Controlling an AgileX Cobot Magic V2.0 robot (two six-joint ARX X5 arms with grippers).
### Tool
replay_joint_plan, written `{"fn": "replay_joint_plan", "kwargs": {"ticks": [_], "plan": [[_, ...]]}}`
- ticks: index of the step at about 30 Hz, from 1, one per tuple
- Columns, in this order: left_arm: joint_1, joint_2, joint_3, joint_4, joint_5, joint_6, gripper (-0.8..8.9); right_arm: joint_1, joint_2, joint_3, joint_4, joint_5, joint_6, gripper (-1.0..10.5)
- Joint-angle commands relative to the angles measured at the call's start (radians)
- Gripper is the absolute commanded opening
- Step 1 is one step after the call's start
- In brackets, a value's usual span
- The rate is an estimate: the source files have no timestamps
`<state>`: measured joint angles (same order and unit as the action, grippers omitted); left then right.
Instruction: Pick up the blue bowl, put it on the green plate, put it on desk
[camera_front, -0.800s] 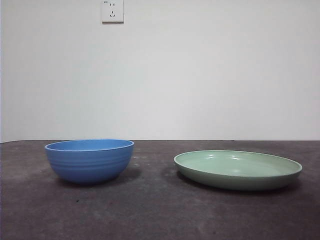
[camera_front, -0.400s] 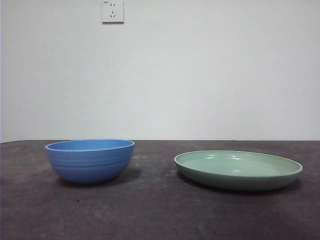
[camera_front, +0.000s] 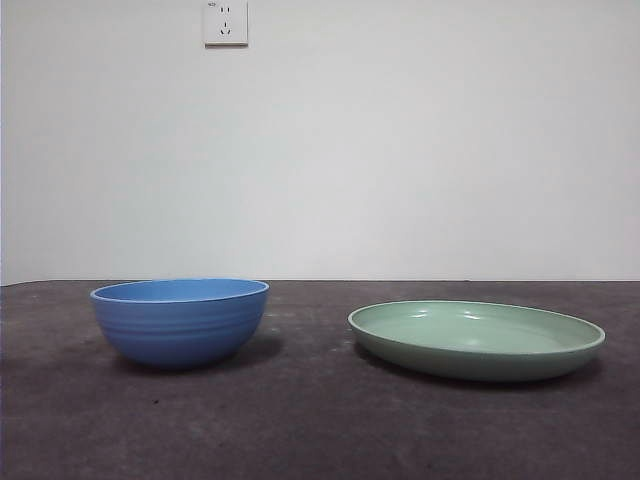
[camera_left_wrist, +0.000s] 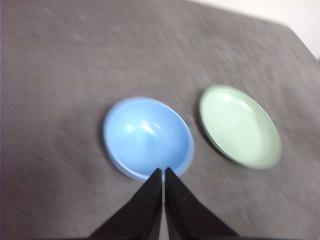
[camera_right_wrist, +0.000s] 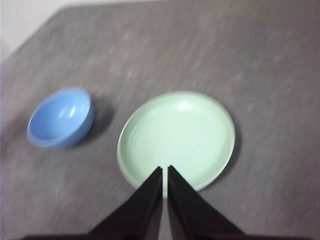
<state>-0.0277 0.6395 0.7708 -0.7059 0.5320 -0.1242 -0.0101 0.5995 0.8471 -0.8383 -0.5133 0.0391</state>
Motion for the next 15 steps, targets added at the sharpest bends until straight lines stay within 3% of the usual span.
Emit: {"fn": "replay_joint_plan", "kwargs": {"ticks": [1,9,15], "plan": [[-0.019,0.039,0.042,-0.036,0.056,0.078,0.09,0.018,0.046,0.045,-0.071,-0.030,-0.099,0.1],[-0.081,0.072,0.054,-0.131,0.082,0.138,0.09,0.100,0.099,0.060,-0.209,-0.063,-0.168,0.1],[-0.092,0.072,0.054,-0.138,0.082,0.140,0.09,0.131,0.099,0.060,-0.213,-0.063,-0.179,0.1]]}}
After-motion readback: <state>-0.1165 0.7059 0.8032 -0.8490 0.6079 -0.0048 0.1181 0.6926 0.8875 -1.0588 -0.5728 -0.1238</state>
